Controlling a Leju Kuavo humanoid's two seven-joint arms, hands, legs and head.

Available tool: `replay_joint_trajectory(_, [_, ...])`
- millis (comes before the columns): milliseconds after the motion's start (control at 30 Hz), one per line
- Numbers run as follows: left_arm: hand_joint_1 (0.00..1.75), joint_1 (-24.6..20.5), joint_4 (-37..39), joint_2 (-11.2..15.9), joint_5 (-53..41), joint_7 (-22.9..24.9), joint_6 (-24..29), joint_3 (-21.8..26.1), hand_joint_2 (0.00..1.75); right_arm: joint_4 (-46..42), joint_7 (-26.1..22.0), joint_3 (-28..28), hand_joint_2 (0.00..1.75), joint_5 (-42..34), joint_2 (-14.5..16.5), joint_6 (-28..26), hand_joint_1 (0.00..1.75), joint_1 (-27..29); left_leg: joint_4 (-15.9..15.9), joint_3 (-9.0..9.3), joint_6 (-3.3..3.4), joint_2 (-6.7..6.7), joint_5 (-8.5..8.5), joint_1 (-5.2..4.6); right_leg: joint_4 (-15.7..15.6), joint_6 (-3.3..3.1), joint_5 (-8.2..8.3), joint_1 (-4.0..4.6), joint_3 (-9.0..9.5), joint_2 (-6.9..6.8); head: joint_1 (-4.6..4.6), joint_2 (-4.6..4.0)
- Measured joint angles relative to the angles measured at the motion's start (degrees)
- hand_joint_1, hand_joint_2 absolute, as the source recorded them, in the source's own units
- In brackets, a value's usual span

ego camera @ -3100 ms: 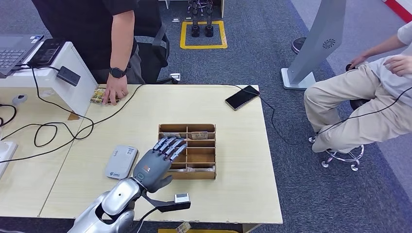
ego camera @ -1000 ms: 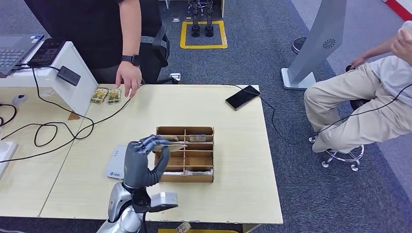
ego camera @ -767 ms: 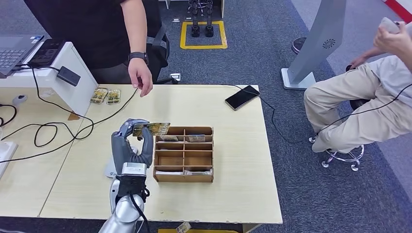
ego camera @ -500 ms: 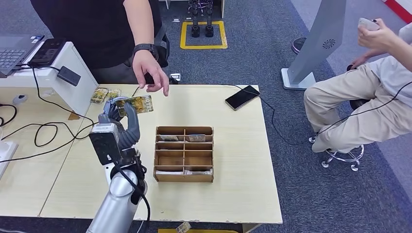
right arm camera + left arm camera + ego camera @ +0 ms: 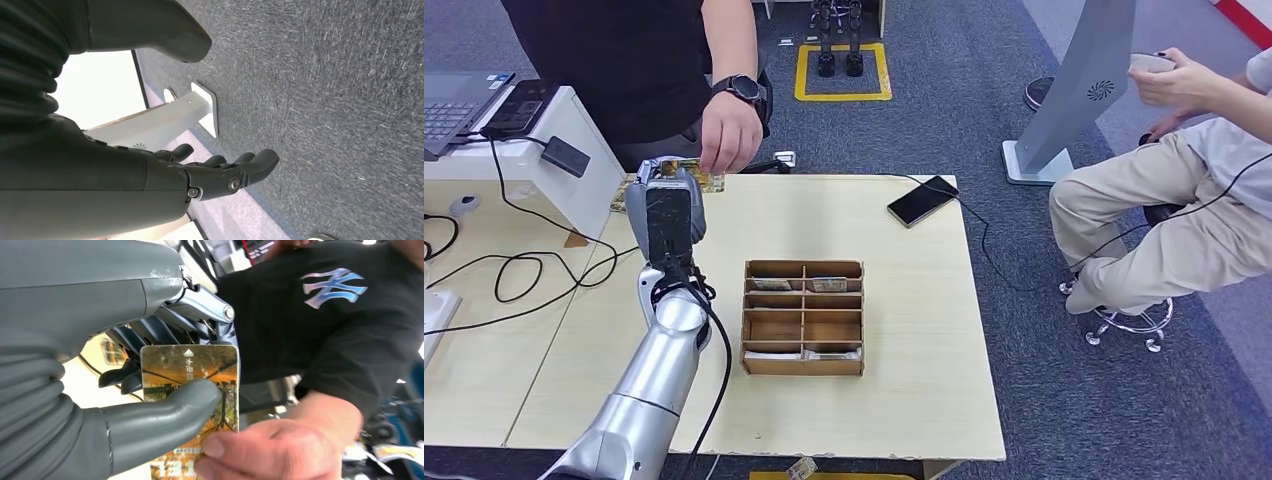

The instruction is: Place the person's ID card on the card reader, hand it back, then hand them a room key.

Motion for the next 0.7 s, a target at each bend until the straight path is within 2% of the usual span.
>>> replay_joint_trajectory(67, [0.42,-1.51,2.96,-0.13,-1.63,0.46,0.01,1.34,1.75,0.01,0.16,0.49,1.75,-0.03,0.03,0.1,0.0,-0.23,0.0,-0.01,0.0,-0.01,0.0,0.0,0.01,0.0,0.01,0.0,0.0,0.0,0.0,0.0])
replay_joint_trajectory(100, [0.05,-2.22,4.37,-0.18,-2.6,0.75,0.0,2.0,1.75,0.01,0.21,0.69,1.75,-0.06,0.04,0.14,0.0,-0.32,0.0,-0.01,-0.01,0.0,0.01,0.0,0.01,0.0,0.01,0.0,0.0,0.0,-0.01,0.0])
replay_joint_trajectory(133, [0.0,-2.81,5.64,-0.22,-3.51,1.05,-0.08,2.62,1.75,0.01,0.25,0.84,1.75,-0.09,0.05,0.16,0.0,-0.41,0.0,-0.01,-0.01,0.0,0.01,0.0,0.02,0.0,0.01,0.0,0.0,0.0,-0.01,0.0])
replay_joint_trajectory(300, [0.0,-4.2,9.62,-0.33,-5.08,1.87,-0.55,4.25,1.75,0.01,0.37,1.46,1.75,-0.19,0.1,0.26,0.0,-0.69,0.0,-0.03,-0.01,-0.01,0.0,0.01,0.02,-0.01,0.0,0.01,-0.02,0.0,-0.01,0.0])
replay_joint_trajectory(567, [0.0,-4.97,11.81,-0.52,-4.35,1.87,-0.4,5.23,1.75,0.01,0.4,1.87,1.75,-0.34,0.11,0.26,0.0,-0.86,0.0,-0.06,0.0,-0.01,0.0,0.0,0.02,0.0,0.0,0.0,-0.03,-0.01,-0.01,0.0])
replay_joint_trajectory(700, [0.0,-5.0,12.34,-0.76,-2.3,0.93,-0.1,6.09,0.0,0.01,0.48,2.11,1.75,-0.88,0.13,0.07,0.0,-0.86,0.01,-0.05,0.0,-0.01,0.0,0.0,0.02,0.0,0.0,0.0,-0.03,-0.01,-0.01,0.0])
